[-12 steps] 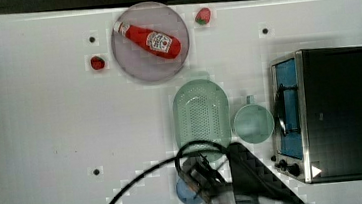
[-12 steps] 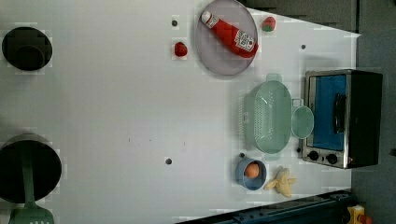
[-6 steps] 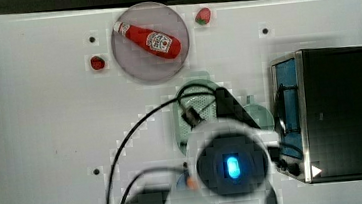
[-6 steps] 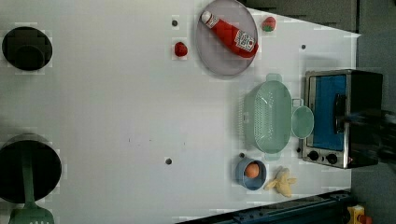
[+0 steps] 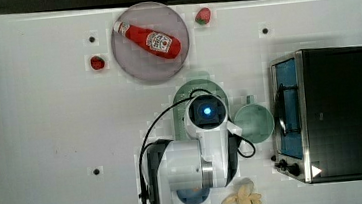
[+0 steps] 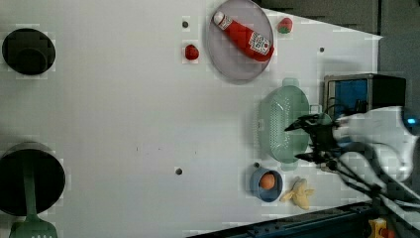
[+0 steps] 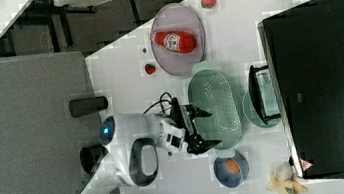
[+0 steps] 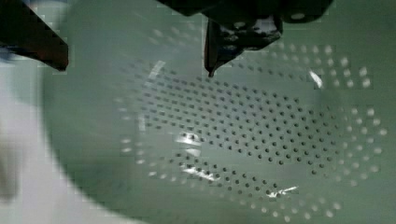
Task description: Drag strainer right to left.
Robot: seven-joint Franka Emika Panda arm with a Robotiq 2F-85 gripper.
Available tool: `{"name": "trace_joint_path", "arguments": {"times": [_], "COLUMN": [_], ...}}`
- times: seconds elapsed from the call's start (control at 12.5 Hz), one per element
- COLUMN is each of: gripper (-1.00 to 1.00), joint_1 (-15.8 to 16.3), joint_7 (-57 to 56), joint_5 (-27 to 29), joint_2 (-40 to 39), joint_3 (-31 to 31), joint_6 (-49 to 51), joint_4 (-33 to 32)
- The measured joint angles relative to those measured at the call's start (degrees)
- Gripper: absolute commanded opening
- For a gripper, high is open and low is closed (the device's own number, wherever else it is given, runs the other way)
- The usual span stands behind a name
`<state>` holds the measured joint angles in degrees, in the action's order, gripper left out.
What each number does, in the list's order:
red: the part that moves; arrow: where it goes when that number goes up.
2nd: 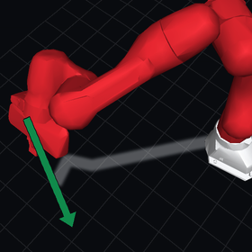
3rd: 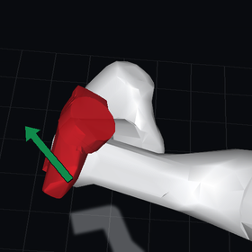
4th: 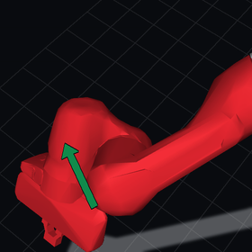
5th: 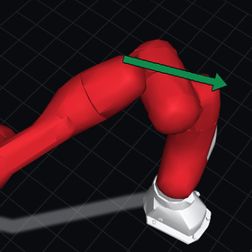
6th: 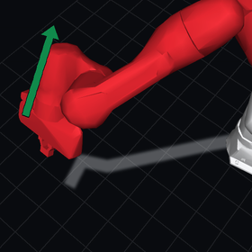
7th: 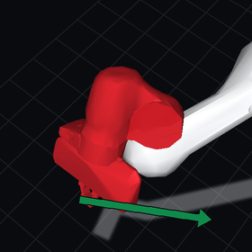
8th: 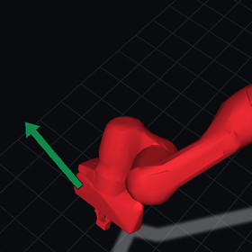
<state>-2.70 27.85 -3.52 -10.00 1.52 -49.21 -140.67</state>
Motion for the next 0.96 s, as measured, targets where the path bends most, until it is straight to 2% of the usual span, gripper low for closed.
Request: {"name": "trace_joint_path", "arguments": {"times": [0.16,0.56,0.8,0.96], "gripper": [1.00,1.00,1.00,1.00], "joint_1": [0.4,0.8,2.0,2.6], "joint_7": [4.5,9.6,13.4,15.4], "joint_5": [0.8,0.4,1.4,1.3], "joint_2": [-3.8,-5.1,-9.3,-11.2], "joint_3": [0.2,-1.1,-1.7,-3.0], "joint_6": [-7.0,-12.7,-15.8,-16.3], "joint_4": [-0.1,1.1,3.8,2.6]}}
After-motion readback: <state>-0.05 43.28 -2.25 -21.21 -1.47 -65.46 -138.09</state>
